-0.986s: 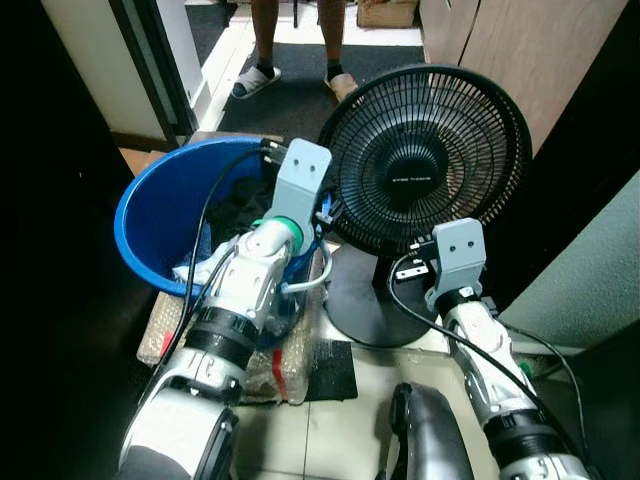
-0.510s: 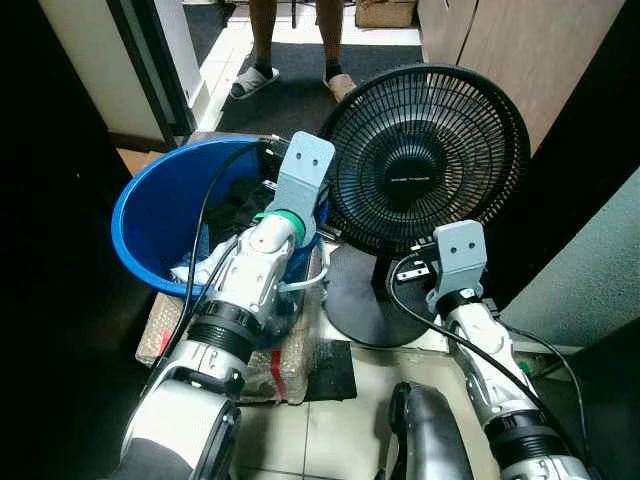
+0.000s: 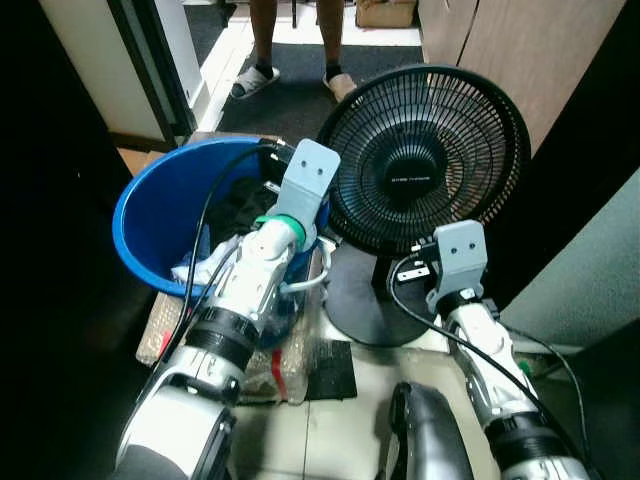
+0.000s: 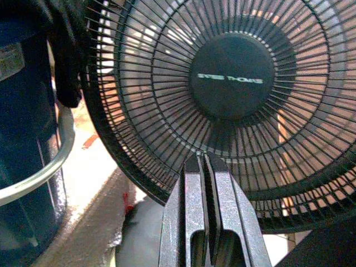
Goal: Clothes washing
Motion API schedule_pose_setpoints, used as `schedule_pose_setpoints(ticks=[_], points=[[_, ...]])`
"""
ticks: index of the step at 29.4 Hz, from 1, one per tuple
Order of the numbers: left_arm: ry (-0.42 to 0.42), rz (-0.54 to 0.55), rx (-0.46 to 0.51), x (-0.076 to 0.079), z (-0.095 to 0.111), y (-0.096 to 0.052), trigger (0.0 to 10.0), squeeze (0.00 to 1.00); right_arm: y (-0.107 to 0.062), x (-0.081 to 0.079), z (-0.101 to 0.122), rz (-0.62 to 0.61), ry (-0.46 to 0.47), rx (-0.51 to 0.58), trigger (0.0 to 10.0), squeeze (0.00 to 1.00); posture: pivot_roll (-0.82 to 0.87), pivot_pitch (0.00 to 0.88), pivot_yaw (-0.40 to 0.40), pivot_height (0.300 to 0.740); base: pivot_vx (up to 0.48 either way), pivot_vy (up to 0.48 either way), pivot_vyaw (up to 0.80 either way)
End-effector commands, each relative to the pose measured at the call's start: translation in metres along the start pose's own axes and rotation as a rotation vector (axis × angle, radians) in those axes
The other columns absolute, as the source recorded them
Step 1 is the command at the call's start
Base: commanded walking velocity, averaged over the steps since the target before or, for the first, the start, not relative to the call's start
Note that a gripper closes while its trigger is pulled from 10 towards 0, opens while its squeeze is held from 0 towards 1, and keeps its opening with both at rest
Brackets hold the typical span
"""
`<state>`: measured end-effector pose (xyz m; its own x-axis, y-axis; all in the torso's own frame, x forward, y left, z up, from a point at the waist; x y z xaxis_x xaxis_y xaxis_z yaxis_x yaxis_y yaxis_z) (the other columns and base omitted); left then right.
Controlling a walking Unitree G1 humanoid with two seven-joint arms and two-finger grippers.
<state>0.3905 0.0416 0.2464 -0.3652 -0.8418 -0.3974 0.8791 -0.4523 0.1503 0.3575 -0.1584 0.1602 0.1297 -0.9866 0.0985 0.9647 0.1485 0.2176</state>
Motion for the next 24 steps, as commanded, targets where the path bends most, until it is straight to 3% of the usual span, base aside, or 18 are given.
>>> schedule_pose_setpoints(ticks=[1,4,8,10,17,21,24], points=[[0.003,-0.032,0.037,0.006,0.006,-0.001,10.0,0.0,-0.004,-0.002,-0.005,0.003,0.003,-0.014,10.0,0.0,0.04,0.183,0.087,0.46,0.0,0.0,0.0],[-0.01,-0.066,0.187,-0.002,0.046,-0.012,10.0,0.0,-0.003,-0.004,-0.005,0.005,0.007,-0.015,10.0,0.0,0.04,0.181,0.086,0.46,0.0,0.0,0.0],[-0.015,-0.054,0.204,-0.008,0.052,-0.015,10.0,0.0,-0.003,-0.005,-0.006,0.007,0.009,-0.015,10.0,0.0,0.05,0.178,0.083,0.46,0.0,0.0,0.0],[-0.027,-0.031,0.224,-0.02,0.06,-0.028,10.0,0.0,-0.002,-0.007,-0.006,0.013,0.013,-0.016,10.0,0.0,0.07,0.177,0.075,0.46,0.0,0.0,0.0],[-0.031,-0.038,0.274,-0.026,0.071,-0.041,10.0,0.0,0.0,-0.009,-0.006,0.023,0.016,-0.016,10.0,0.0,0.07,0.175,0.069,0.46,0.0,0.0,0.0],[-0.061,-0.091,0.476,-0.039,0.123,-0.064,10.0,0.0,0.003,-0.015,0.001,0.038,0.028,0.008,10.0,0.0,0.08,0.163,0.065,0.46,0.0,0.0,0.0],[-0.077,-0.138,0.515,-0.039,0.136,-0.073,10.0,0.0,0.003,-0.016,0.004,0.04,0.036,0.022,10.0,0.0,0.09,0.157,0.066,0.46,0.0,0.0,0.0]])
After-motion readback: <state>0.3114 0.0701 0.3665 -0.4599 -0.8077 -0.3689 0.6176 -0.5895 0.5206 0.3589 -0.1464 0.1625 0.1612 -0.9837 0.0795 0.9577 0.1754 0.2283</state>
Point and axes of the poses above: a point about 5 cm out from each wrist's last joint towards the gripper, its own y axis pointing out of the wrist towards the gripper, its own z axis along the axis of the wrist's last joint, x = y × z, the point moved 1 cm from there along y, pointing out of the wrist towards the gripper, and after that the axes turned 7 degrees about y, right-handed, at the moved point
